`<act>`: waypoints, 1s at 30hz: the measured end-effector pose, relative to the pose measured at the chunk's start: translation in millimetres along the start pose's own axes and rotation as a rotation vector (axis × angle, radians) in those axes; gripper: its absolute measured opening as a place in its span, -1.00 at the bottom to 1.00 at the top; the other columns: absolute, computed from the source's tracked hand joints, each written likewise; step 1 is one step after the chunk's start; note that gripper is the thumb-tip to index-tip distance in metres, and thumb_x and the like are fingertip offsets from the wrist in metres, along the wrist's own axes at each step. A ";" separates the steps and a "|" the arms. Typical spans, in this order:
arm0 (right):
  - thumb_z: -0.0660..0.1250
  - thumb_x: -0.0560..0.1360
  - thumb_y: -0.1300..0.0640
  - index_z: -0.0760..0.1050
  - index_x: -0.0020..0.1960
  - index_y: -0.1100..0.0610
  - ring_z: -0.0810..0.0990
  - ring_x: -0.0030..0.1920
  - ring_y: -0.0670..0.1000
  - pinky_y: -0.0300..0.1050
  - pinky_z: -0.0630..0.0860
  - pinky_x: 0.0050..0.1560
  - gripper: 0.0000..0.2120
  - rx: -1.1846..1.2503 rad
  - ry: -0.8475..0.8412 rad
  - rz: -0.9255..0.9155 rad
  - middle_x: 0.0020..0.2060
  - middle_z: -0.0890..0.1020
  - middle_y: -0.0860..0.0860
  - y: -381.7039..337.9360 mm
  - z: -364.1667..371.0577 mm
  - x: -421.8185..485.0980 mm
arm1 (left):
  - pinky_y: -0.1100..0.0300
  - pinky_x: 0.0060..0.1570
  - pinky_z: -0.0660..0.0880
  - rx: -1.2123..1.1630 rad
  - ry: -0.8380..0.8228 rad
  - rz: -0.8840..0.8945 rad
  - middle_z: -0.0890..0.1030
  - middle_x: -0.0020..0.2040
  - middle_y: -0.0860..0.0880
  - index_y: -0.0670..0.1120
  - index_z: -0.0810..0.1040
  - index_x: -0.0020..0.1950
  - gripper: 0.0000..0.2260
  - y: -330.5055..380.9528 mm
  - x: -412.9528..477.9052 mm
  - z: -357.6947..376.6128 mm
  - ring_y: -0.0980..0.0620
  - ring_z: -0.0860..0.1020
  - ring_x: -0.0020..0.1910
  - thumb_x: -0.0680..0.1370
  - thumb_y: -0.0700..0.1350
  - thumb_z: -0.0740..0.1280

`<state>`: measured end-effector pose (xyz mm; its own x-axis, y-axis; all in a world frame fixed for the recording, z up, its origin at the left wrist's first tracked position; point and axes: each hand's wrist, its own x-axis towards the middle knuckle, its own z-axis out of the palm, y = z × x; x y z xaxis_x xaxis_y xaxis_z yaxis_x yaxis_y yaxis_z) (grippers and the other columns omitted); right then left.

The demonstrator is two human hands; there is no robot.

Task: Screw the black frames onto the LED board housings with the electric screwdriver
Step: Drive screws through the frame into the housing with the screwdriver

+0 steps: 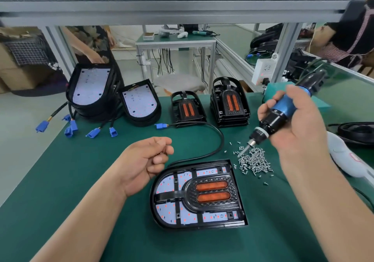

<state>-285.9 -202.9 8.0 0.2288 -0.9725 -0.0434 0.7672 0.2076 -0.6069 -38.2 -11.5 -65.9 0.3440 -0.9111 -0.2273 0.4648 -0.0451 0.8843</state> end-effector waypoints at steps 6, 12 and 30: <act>0.46 0.57 0.20 0.54 0.09 0.19 0.53 -0.34 -0.02 -0.08 0.59 -0.11 -0.85 0.073 -0.004 0.048 -0.26 0.58 0.02 32.1 18.1 -8.8 | 0.34 -0.45 0.33 0.057 -0.056 0.027 0.57 -0.18 -0.08 -0.18 0.77 0.05 -0.83 -0.9 2.9 3.4 0.12 0.38 -0.34 0.51 -0.17 0.46; 0.44 0.58 0.22 0.53 -0.05 0.15 0.52 -0.35 -0.02 -0.09 0.58 -0.17 -0.91 0.114 0.008 0.040 -0.28 0.55 0.00 54.6 24.7 -19.0 | 0.35 -0.44 0.35 0.090 -0.067 0.028 0.67 -0.09 -0.17 -0.19 0.77 0.04 -0.81 -0.3 0.5 8.5 0.11 0.44 -0.32 0.45 -0.25 0.48; 0.45 0.63 -0.04 0.47 0.10 0.12 0.57 -0.25 -0.03 -0.08 0.60 -0.01 -0.74 0.032 0.091 0.015 -0.23 0.57 -0.03 87.0 19.7 -25.9 | 0.40 -0.46 0.27 0.215 -0.058 -0.061 0.73 -0.02 -0.19 -0.26 0.68 0.12 -0.86 -12.5 2.4 18.3 0.15 0.35 -0.41 0.58 -0.34 0.41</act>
<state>-213.3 -157.5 -28.1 0.1862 -0.9745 -0.1255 0.7833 0.2243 -0.5797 -58.1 -20.6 -70.0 0.2705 -0.9256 -0.2647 0.2966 -0.1814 0.9376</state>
